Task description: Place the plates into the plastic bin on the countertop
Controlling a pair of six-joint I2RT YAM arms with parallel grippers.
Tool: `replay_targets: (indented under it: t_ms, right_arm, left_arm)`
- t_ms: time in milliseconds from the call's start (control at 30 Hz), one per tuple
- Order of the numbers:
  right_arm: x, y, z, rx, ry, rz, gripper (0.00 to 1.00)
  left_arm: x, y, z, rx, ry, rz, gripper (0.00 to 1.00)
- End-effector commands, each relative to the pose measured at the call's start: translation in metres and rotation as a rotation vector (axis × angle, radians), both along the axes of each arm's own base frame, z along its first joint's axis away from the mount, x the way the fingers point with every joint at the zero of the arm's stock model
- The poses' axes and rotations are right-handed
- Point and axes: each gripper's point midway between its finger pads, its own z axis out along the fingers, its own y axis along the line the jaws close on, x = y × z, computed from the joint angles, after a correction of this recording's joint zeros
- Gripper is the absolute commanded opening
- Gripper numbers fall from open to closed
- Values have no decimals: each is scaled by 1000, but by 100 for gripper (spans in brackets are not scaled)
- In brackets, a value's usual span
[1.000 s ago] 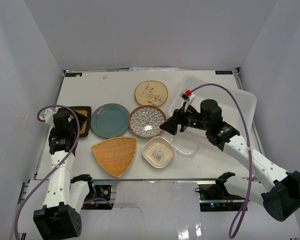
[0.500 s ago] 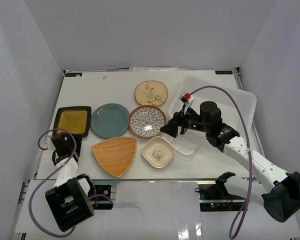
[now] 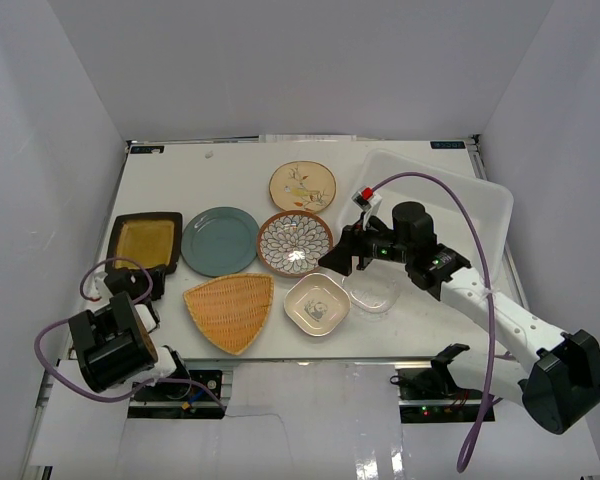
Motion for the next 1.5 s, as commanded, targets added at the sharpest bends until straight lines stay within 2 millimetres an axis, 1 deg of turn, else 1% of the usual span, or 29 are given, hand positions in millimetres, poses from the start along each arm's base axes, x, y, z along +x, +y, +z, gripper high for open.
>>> replay_targets:
  t_ms: [0,33,100,133,233,333,367,467,500,567,600,700,733,800,867,933,967,1000,1033,1067,1100,1133,1167,1200,1233,1300,1333,1433,1467]
  right_arm:
    - [3,7,17,40,-44,21,73]
    - [3,7,18,39,-46,19,73]
    - [3,7,18,39,-45,15,73]
    - [4,8,18,39,-39,13,73]
    - [4,11,19,37,-31,26,73]
    - [4,17,22,32,-24,46,72]
    - [5,18,21,28,-21,50,72]
    - [10,22,21,18,-18,47,75]
    - [13,24,17,12,-9,47,75]
    - [16,28,20,15,-6,57,76]
    - [18,31,17,10,8,62,77]
    - [25,36,23,16,3,57,80]
    - [28,37,27,20,-5,51,81]
    - [35,41,36,34,-12,40,84]
    - [40,44,46,52,-26,31,90]
    - [53,49,58,65,-40,-5,98]
    - [59,50,61,66,-40,-19,98]
    - [67,53,60,62,-33,-38,97]
    - [73,57,73,82,-41,-50,93]
    - [80,58,75,87,-37,-65,92]
    - [90,62,68,80,-11,-81,91]
    - [95,65,80,106,-4,-91,90]
    - [104,65,82,112,4,-106,90]
    - [113,67,74,103,27,-123,90]
    - [121,66,78,112,31,-143,90]
    - [141,58,68,106,75,-213,90]
    - [146,54,64,104,89,-236,90]
    - [165,31,50,103,136,-314,90]
    - [164,26,43,97,154,-327,90]
  left_arm:
    - [-4,3,-10,-7,1,32,29]
    - [-4,4,-13,-9,9,38,19]
    - [-3,7,-13,-6,10,47,9]
    - [-1,8,-11,-6,5,42,0]
    - [6,10,2,9,-33,32,0]
    - [20,12,42,45,-147,10,0]
    - [28,14,70,65,-215,0,0]
    - [38,18,115,119,-306,-12,0]
    - [44,22,150,164,-379,-13,0]
    - [46,24,183,206,-449,-12,0]
    - [49,26,203,229,-487,-12,0]
    - [56,19,228,230,-548,-66,0]
    - [57,10,232,206,-569,-106,0]
    - [60,4,239,201,-597,-148,0]
    - [64,-12,243,179,-610,-249,0]
    - [67,-32,246,166,-625,-349,0]
    - [68,-56,250,161,-630,-436,0]
    - [69,-71,252,161,-638,-488,0]
    - [69,-95,253,146,-646,-569,0]
    - [65,-111,258,132,-662,-632,0]
    - [63,-122,260,120,-674,-672,0]
    - [59,-137,263,103,-688,-725,0]
    - [56,-144,267,94,-704,-756,0]
    - [51,-153,270,61,-712,-795,0]
    - [47,-164,272,42,-723,-831,0]
    - [41,-178,281,-2,-755,-878,0]
    - [35,-190,283,-25,-767,-917,0]
    - [23,-211,292,-62,-814,-987,0]
    - [21,-215,293,-72,-821,-1000,0]
